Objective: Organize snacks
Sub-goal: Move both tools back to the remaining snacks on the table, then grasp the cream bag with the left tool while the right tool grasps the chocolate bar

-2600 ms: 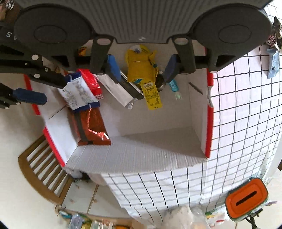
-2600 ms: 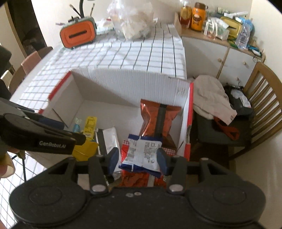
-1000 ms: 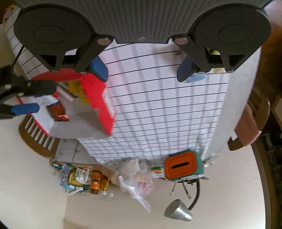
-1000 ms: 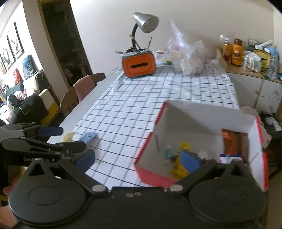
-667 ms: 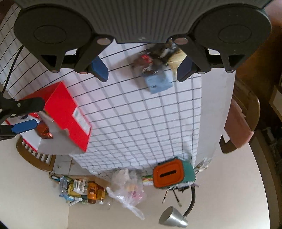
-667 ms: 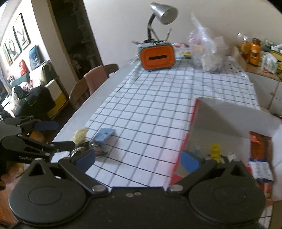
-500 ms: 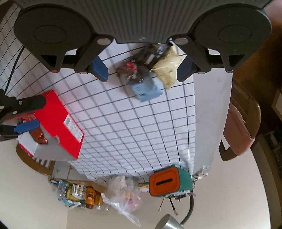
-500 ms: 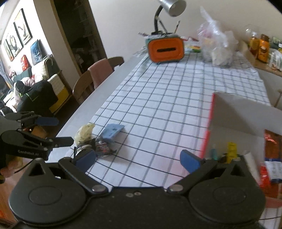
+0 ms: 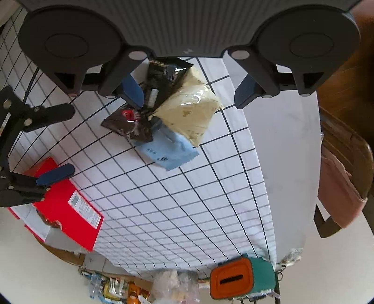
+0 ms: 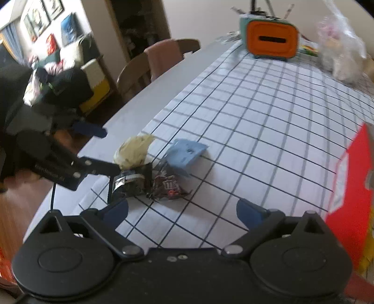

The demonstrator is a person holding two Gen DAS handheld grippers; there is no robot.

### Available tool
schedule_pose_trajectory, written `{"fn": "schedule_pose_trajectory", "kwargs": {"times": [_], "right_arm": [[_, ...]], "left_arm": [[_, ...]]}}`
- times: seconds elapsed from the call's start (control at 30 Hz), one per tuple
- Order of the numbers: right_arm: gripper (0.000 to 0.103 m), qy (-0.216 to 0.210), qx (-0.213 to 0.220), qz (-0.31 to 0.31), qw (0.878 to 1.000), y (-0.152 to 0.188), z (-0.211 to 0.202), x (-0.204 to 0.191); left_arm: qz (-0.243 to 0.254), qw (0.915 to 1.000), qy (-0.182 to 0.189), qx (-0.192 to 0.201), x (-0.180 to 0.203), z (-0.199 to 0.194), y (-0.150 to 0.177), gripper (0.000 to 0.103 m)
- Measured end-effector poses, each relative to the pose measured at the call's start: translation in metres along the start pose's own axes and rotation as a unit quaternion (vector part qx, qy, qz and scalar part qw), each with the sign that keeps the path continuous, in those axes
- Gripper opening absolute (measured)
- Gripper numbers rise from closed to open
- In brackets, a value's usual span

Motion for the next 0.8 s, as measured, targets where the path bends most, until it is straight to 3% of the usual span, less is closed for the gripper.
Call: {"fn": "schedule_pose_trajectory", "kwargs": {"times": [0.27,0.47,0.63,0.8], "right_arm": [[0.088,-0.017,-0.019,-0.003,1.000,-0.005,0.035,-0.015],[0.081,-0.036,-0.024,0.029,0.999,-0.009,0.051,-0.013],[0.071,-0.059,-0.025,0.076,0.995,-0.011,0.058,-0.011],[0.059,-0.070,-0.017,0.124,0.990,-0.012,0.059,0.001]], "left_arm": [[0.010,0.9997,0.021,-0.010,-0.003,0.017,-0.001,0.085],[-0.023,0.9987,0.044,-0.011,-0.011,0.027,-0.004,0.085],[-0.065,0.9960,0.061,-0.008,-0.019,0.031,-0.005,0.080],[-0.098,0.9928,0.069,-0.006,-0.027,0.033,-0.003,0.068]]}}
Point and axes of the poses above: each gripper's, at about its wrist camera, not at the fingertips, and z roughly the way its jaws point, x to its right, y to its underside, the point moved 10 cm from there along z, roughly the way its jaws point, and after that the axes turned 5 degrees about y, right-handed, at the moved point
